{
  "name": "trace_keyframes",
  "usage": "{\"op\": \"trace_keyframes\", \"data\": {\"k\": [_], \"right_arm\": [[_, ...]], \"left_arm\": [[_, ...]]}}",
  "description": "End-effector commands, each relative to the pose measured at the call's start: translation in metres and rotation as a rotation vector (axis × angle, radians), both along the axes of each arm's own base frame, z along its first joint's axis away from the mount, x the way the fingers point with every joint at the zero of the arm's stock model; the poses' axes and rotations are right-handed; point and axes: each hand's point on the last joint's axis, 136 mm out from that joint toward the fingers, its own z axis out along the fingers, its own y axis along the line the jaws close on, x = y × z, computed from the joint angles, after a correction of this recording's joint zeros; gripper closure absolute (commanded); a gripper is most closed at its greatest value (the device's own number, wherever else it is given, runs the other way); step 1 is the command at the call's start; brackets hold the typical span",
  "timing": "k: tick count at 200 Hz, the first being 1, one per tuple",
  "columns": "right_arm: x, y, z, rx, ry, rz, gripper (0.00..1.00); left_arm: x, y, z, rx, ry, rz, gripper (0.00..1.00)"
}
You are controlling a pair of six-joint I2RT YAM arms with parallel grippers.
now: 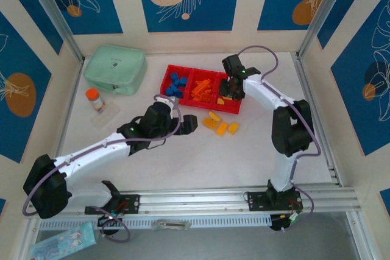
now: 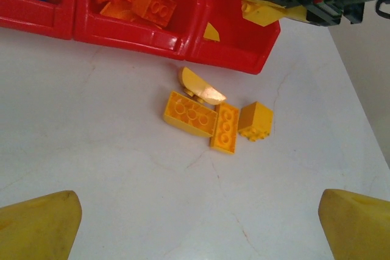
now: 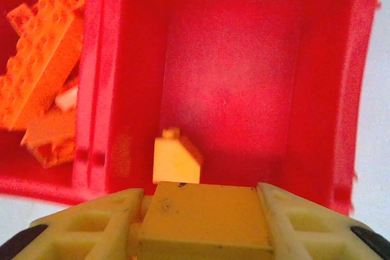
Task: Sort the legos into containers by color
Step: Place the lego in the container, then pick up the lego from the center of the table.
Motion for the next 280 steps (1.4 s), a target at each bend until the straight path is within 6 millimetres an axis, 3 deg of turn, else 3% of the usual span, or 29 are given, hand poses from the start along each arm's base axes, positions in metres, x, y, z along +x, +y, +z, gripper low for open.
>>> {"op": "trace_keyframes", "data": {"k": [1,50,72,112,141,185,237,280], "right_arm": [[0.019,-0.002,0.0,0.003,0.004,0.006,0.64],[0.04,-0.001,-0.015,-0.012,0.014,-0.004,0.51],[0.041,-0.001,-0.004,-0.003,-0.01,-0.014,0.44],[0.03,-0.002,0.028,0.025,-0.069,-0.009,0.4],[0.004,-0.002,0.041,0.043,-0.083,-0.002,0.37],[-0.049,-0.006,0.029,0.072,-0.021,-0.013,0.32],[-0.105,-0.011,-0.009,0.058,0.075,-0.043,0.24],[-0.128,-0.014,-0.046,0.082,0.138,-0.118,0.19]], "left_arm": [[0.01,-0.001,0.014,-0.011,-0.025,0.003,0.0],[0.013,-0.002,0.012,-0.009,-0.018,0.003,0.01],[0.012,-0.002,0.013,-0.007,-0.018,-0.003,0.01],[0.01,0.0,0.019,-0.006,-0.03,-0.009,0.01],[0.005,0.003,0.018,-0.013,-0.027,-0.019,0.01],[-0.008,0.007,0.009,-0.002,-0.005,-0.049,0.01],[-0.021,0.003,-0.004,-0.004,0.008,-0.074,0.01],[-0.03,-0.008,-0.013,-0.023,0.022,-0.093,0.01]]}}
